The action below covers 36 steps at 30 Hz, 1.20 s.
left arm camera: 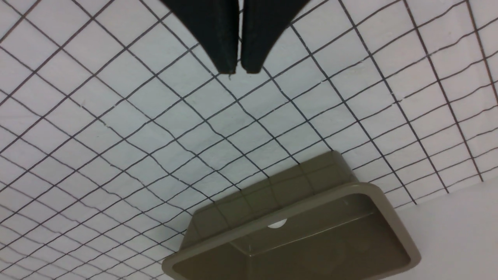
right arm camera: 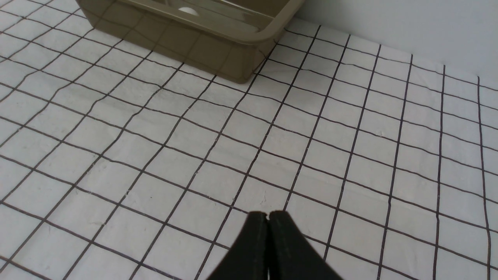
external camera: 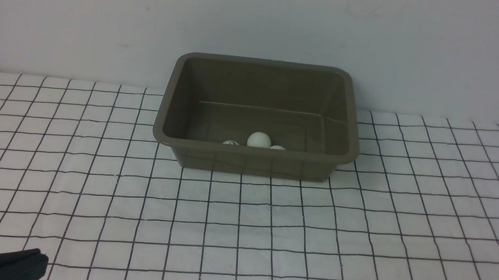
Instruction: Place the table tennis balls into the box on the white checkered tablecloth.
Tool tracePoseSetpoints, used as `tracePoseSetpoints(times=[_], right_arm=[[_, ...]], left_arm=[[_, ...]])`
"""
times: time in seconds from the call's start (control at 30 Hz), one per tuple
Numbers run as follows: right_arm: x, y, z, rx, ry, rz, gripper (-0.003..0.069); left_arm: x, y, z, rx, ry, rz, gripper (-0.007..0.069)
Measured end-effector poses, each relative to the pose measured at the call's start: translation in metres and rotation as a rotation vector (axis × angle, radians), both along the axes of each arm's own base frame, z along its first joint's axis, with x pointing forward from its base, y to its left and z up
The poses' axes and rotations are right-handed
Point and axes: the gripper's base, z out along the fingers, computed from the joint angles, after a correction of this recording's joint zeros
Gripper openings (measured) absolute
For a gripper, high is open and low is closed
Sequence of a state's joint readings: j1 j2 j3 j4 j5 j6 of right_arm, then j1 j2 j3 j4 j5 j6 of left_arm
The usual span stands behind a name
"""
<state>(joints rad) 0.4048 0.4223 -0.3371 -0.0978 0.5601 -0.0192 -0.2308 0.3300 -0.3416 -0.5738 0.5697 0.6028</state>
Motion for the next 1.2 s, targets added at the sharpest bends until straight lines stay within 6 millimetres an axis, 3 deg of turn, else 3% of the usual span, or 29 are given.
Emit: tracePoseSetpoints(times=[0.4,0.57,0.83,1.07,1.2], right_arm=[[0.0,0.0,0.0,-0.001,0.0,0.0,-0.0016],[0.0,0.0,0.0,-0.001,0.0,0.0,-0.0016],[0.0,0.0,0.0,-0.001,0.0,0.0,-0.0014],[0.0,0.0,0.0,-0.001,-0.001,0.0,-0.0013],[0.0,0.0,0.0,-0.002,-0.001,0.0,-0.0013]], left_arm=[[-0.001,-0.001,0.001,-0.03,0.007,-0.003,-0.0004],[-0.001,0.006,-0.001,0.108,-0.068,0.023,-0.0004],[-0.01,0.026,-0.025,0.214,-0.241,0.278,-0.0004],[-0.016,0.029,-0.053,0.208,-0.307,0.322,-0.0004],[-0.015,0.029,-0.059,0.205,-0.301,0.329,-0.0004]])
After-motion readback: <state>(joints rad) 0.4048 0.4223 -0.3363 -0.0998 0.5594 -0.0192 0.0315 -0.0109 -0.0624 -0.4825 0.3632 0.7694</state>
